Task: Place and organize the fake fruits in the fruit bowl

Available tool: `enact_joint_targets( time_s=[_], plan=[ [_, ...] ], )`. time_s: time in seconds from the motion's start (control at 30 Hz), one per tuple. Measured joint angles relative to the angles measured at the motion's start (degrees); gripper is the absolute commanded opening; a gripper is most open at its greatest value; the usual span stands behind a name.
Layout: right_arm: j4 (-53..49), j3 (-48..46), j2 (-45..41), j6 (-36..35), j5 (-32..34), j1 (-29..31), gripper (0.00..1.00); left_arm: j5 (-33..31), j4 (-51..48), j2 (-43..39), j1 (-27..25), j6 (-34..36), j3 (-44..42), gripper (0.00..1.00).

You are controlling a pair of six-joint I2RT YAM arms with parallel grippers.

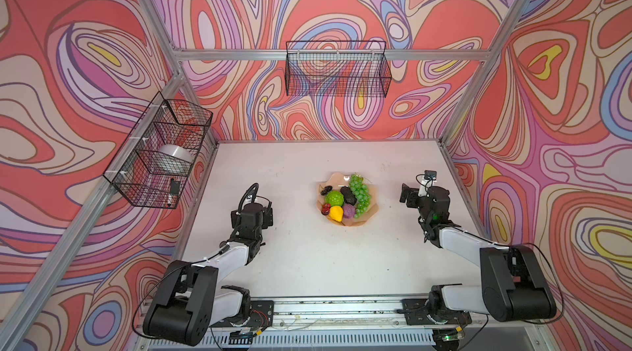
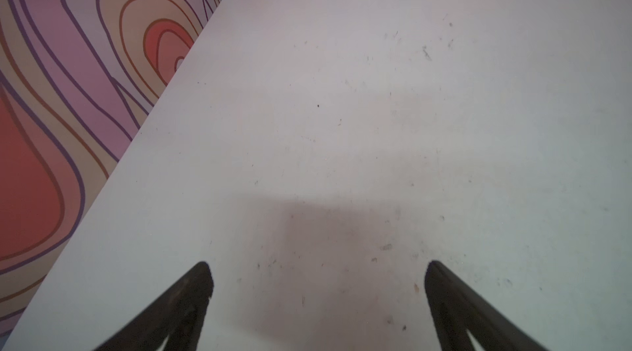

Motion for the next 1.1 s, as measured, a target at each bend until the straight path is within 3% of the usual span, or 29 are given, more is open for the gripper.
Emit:
enact_joint_targets(
  time_s=[0.17, 0.37, 1.1],
  plan=[
    [12.61, -2.47, 9.46, -0.39, -1.55, -0.90, 0.98, 3.98, 10.73, 6.03, 1.77, 3.54, 1.29, 1.00],
    [18.97, -1.05, 17.73, -0.39, -2.67, -1.31, 0.98, 7.08, 18.75, 11.89, 5.22, 3.87, 1.27, 1.00],
    [19.50, 0.98, 18.05, -0.42, -3.02, -1.57, 0.98, 11.17, 20.48, 14.53, 7.17, 3.30, 2.14, 1.00]
  ],
)
